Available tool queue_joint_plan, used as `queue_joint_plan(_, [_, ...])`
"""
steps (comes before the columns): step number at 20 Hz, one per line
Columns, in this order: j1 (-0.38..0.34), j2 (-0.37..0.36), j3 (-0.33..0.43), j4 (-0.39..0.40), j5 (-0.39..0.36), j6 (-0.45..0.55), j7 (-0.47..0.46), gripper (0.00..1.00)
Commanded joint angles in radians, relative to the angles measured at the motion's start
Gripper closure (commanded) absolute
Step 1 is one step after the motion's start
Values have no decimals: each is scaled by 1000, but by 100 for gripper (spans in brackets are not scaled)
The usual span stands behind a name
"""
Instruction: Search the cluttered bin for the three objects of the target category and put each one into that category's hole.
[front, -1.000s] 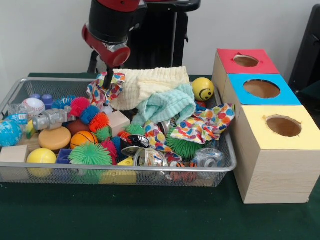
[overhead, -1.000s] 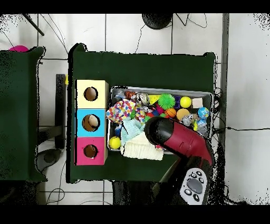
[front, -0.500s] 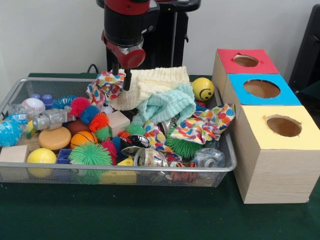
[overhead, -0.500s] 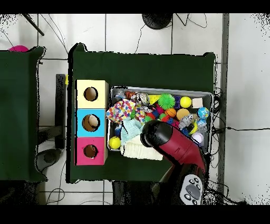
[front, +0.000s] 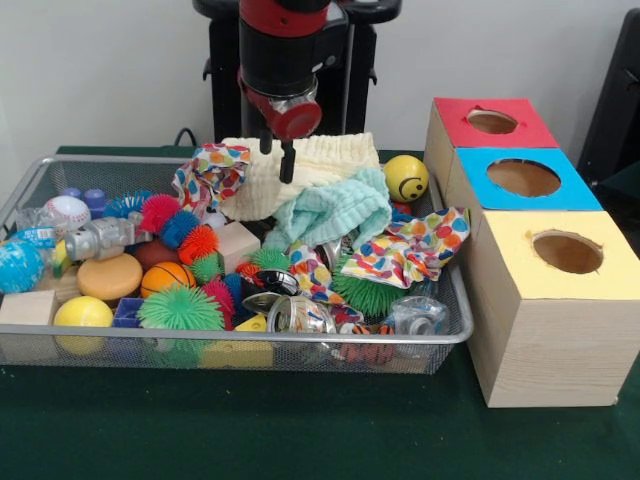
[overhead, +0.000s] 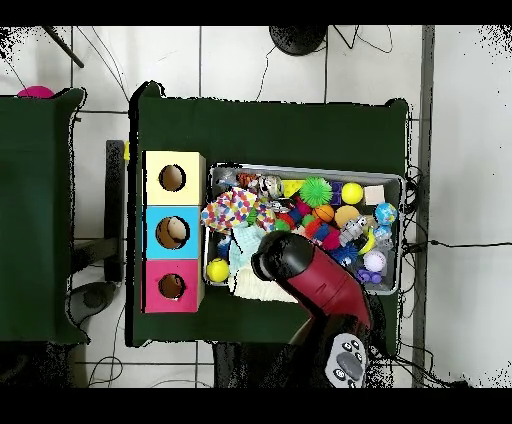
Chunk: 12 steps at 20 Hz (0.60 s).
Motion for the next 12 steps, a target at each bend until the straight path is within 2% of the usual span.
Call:
queue_joint_plan(1, [-57,49,193,115,94,-156,206,0])
queue_joint_plan(3, [-139,55,275,158,107,-237,138,0])
queue_joint_plan(7, [-288,124,358,148,-9,-381,24,0])
queue_joint_plan(9, [-314,169,337,89,-100,-407,-27,0])
queue_joint_plan(12, [-302,205,254,-22,-248,-470,-88,0])
